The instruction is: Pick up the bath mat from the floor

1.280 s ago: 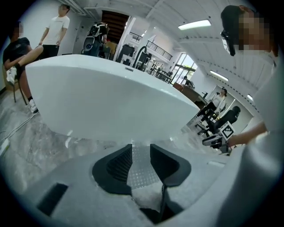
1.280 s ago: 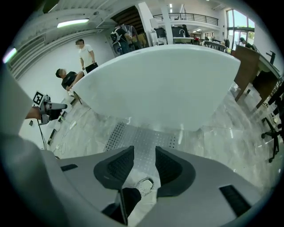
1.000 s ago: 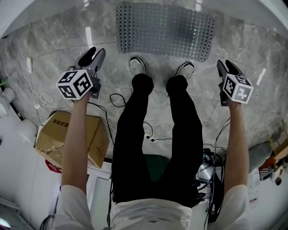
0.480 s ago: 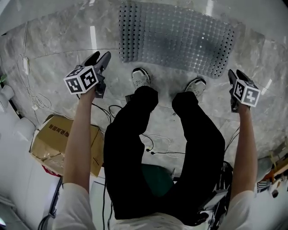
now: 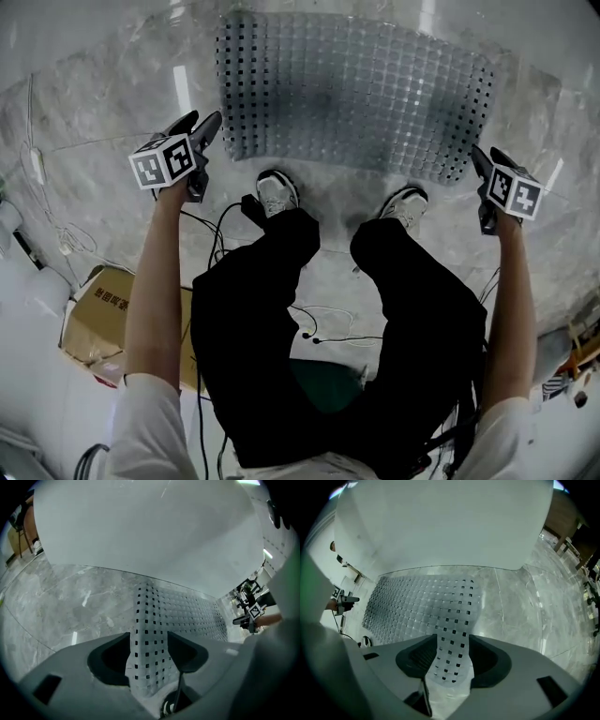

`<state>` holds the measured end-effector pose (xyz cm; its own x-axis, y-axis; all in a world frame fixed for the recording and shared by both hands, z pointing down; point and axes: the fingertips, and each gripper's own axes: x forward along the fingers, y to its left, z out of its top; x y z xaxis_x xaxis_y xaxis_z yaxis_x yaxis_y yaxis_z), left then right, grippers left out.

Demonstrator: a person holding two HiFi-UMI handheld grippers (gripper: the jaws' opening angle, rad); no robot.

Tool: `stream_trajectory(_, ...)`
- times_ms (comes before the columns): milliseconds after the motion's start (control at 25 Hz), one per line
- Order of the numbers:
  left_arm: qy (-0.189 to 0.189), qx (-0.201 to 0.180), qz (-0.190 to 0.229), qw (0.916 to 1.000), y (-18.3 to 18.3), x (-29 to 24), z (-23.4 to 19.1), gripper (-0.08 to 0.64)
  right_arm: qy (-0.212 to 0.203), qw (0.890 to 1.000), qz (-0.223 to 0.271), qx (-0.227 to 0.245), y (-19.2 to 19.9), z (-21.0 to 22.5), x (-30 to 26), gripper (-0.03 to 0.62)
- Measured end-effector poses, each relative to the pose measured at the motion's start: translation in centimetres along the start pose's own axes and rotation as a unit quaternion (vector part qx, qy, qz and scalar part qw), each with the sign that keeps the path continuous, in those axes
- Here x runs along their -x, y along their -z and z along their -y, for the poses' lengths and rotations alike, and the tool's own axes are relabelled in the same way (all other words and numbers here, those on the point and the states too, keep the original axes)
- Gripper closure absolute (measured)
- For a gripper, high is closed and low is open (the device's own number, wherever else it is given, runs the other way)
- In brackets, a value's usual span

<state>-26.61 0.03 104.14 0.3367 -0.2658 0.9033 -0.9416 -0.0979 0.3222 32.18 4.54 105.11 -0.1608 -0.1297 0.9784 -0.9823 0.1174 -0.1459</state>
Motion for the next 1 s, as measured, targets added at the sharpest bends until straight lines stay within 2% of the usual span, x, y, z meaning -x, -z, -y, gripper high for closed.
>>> stream_trajectory(120, 0.014, 0.01, 0.004, 0.9998, -1.0, -5.1, 0.1, 0.316, -0.02, 1.0, 0.013, -0.019, -0.6, 1.9, -4.0, 0.408)
stream_trajectory(240, 0.022, 0.016, 0.002, 0.9996, -1.3, -6.6, -0.1, 0.316, -0.029, 0.999, 0.018, -0.031, -0.6, 2.2, -5.0, 0.399)
stream_trajectory(400, 0.023, 0.007, -0.015, 0.9996, -1.0, -8.9, -0.6, 0.305, -0.021, 0.999, 0.022, -0.038, -0.9, 3.4, -6.6, 0.399)
stream_trajectory(680, 0.039, 0.017, -0.014, 0.999, -0.6, -11.5, -0.8, 0.307, -0.013, 0.999, 0.015, -0.04, -0.7, 4.1, -9.2, 0.399)
stream_trajectory(800, 0.03, 0.009, -0.013, 0.9994, -0.8, -11.9, -0.8, 0.31, -0.01, 0.999, 0.015, -0.04, -0.9, 4.3, -9.6, 0.4)
stream_trajectory(1000, 0.028, 0.003, -0.018, 0.9994, -0.9, -11.0, 0.0, 0.378, -0.038, 0.998, 0.02, -0.036, -1.0, 3.0, -8.8, 0.477)
